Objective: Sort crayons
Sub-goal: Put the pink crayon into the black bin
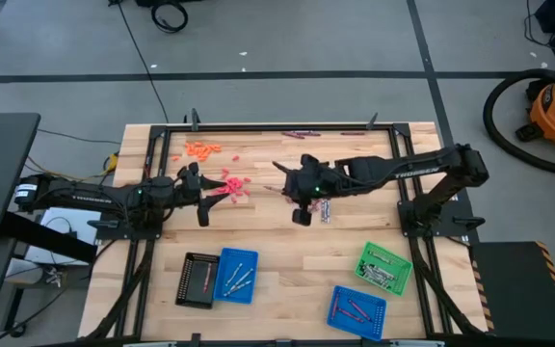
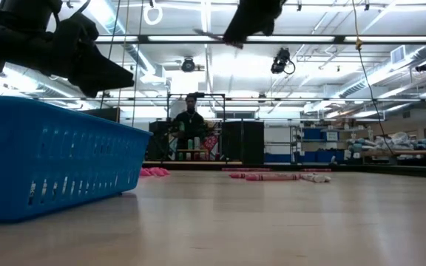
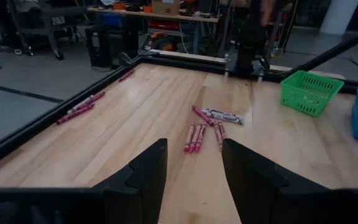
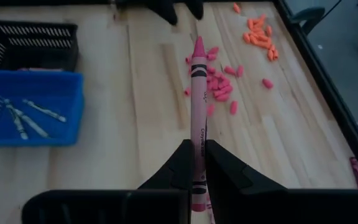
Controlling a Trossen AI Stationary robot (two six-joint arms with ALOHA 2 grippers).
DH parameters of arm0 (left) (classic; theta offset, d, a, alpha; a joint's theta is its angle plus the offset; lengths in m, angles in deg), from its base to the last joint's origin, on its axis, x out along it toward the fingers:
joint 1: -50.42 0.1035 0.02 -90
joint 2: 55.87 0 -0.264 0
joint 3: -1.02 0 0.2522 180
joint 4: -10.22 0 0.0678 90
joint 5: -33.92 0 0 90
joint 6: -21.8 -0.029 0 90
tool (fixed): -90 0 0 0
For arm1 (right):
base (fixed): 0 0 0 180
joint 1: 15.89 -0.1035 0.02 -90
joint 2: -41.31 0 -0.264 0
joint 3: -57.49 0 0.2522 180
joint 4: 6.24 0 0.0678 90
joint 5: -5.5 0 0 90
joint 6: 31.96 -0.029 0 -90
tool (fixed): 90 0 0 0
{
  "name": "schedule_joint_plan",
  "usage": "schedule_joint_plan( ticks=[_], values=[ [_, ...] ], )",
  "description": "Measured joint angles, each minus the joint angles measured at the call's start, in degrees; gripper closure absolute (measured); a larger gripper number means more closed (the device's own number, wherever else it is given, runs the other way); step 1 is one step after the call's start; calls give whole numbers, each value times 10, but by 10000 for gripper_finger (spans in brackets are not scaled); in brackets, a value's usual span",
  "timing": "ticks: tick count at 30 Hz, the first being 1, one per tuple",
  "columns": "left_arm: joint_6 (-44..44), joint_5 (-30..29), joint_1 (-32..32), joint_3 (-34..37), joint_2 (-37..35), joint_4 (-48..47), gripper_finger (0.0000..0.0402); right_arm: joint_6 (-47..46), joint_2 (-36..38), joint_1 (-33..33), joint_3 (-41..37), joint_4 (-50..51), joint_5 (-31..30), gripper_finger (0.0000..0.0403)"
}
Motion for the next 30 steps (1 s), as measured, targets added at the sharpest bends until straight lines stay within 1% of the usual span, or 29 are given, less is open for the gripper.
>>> schedule_joint_plan(
  ticks=[5, 10, 19, 21, 23, 27, 30],
  values=[
    [11, 0, 0, 0, 0, 0, 237, -37, 0, -45, 20, 29, -24, 366],
    [21, 0, 0, 0, 0, -1, 237, -85, 0, -92, 35, 69, -61, 366],
    [87, 0, 0, 0, 0, -26, 237, -176, 0, -170, 36, 115, -91, 366],
    [101, 0, 0, 0, 0, -26, 237, -201, 0, -188, 36, 136, -86, 366],
    [114, 0, 0, 0, 0, -26, 237, -234, 0, -207, 36, 166, -68, 366],
    [121, 0, 0, 0, 0, -26, 237, -327, 0, -251, 36, 214, -47, 366],
    [118, 0, 0, 0, 0, -26, 237, -391, 0, -288, 36, 233, -44, 366]
  ],
)
